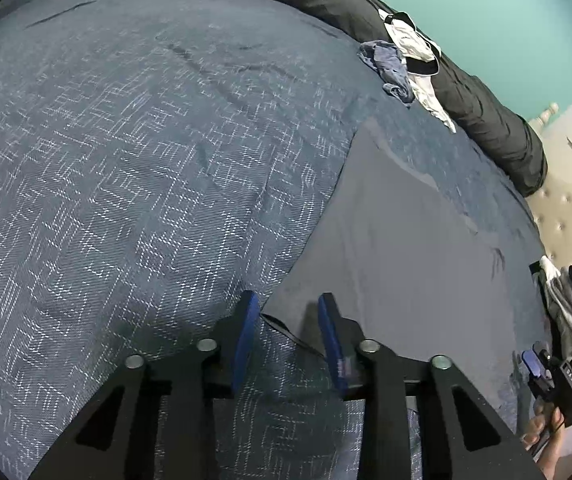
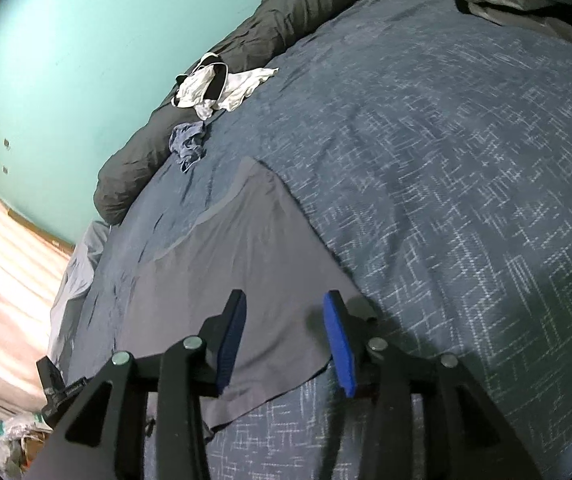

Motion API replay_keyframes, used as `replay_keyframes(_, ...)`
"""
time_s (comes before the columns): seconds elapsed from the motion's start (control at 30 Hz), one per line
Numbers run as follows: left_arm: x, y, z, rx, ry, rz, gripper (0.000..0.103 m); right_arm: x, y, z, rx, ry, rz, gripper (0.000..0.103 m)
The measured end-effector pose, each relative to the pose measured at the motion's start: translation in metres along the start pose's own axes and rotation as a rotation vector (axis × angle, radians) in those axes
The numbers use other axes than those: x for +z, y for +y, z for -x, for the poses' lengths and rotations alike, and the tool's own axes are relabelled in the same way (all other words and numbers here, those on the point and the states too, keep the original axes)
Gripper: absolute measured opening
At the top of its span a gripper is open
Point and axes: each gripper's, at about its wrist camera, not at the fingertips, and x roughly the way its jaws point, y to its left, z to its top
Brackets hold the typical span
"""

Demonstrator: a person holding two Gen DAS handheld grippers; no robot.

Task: Fold clothes
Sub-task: 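Move the left tool to the waistband edge and close on it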

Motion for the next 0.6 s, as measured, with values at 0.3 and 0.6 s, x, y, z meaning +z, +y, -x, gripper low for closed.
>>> replay_keyframes(0.3,-0.0009,-0.0014,-0.0037,0.004,0.013,-0.008,0.023,0.0024,0.0010,0.0003,0.015,-0.004,0.001,0.041)
replay_keyframes(0.6,0.0037,-0.0049,-0.0027,0.005,0.010,-0.034,0.003,0.0039,-0.0015,0.0041,0.010,-0.016,-0.011,0.041)
